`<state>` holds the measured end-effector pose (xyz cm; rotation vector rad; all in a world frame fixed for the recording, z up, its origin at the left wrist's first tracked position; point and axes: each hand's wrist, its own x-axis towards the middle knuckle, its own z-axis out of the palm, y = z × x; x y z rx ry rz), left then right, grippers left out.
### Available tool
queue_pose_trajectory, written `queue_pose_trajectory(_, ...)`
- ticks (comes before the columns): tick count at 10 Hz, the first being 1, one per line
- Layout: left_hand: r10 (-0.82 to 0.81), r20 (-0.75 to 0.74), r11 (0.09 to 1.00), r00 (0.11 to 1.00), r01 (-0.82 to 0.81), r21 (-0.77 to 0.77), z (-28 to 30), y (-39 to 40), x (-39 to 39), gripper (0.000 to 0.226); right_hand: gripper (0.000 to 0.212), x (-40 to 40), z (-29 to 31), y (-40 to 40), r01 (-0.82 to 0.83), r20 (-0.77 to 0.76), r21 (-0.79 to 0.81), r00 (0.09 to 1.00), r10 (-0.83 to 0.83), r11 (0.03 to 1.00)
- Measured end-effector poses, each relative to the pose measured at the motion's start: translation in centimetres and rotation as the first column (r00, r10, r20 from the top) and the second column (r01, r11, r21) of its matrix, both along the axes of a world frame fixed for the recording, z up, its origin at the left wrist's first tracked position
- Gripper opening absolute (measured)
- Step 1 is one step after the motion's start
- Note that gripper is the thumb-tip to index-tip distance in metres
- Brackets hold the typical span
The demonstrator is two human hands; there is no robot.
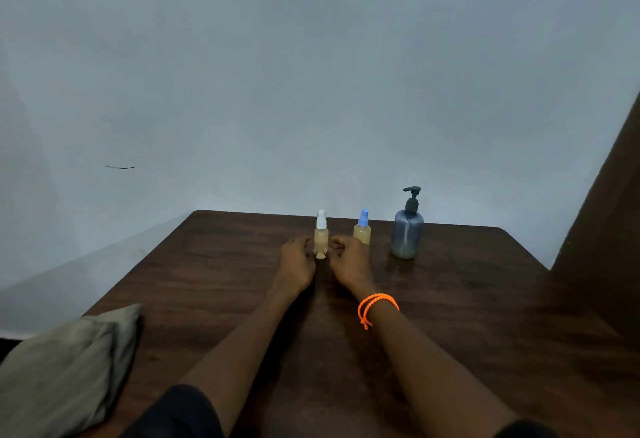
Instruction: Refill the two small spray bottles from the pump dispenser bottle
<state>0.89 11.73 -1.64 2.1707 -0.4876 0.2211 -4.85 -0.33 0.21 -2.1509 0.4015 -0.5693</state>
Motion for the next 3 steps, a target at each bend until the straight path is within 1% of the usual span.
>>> queue_pose_trajectory(1, 0.006, 0.016, 0.999, 1.000, -0.006, 0.035, -0.6, 0.6, -0.9, 0.031, 0.022, -2.4, 0.5, -0.1, -0.016, 0.046, -0.181, 0.999, 0.025, 0.983)
queue_pose_trajectory(2, 0.039, 0.142, 0.998, 0.989, -0.046, 0.048, -0.4, 1.0, -3.0, 0.041, 0.035, -4.2, 0.1, -0.5, -0.011, 0.057, -0.365, 0.998, 0.034, 0.931)
queue_pose_trajectory(3, 0.102, 0.458, 0.982, 0.883, -0.162, 0.093, 0.4, 0.6, -3.9, 0.058, 0.050, -4.5, -0.2, -1.5, 0.162, 0.235, -0.595, 0.972, -0.023, 0.787)
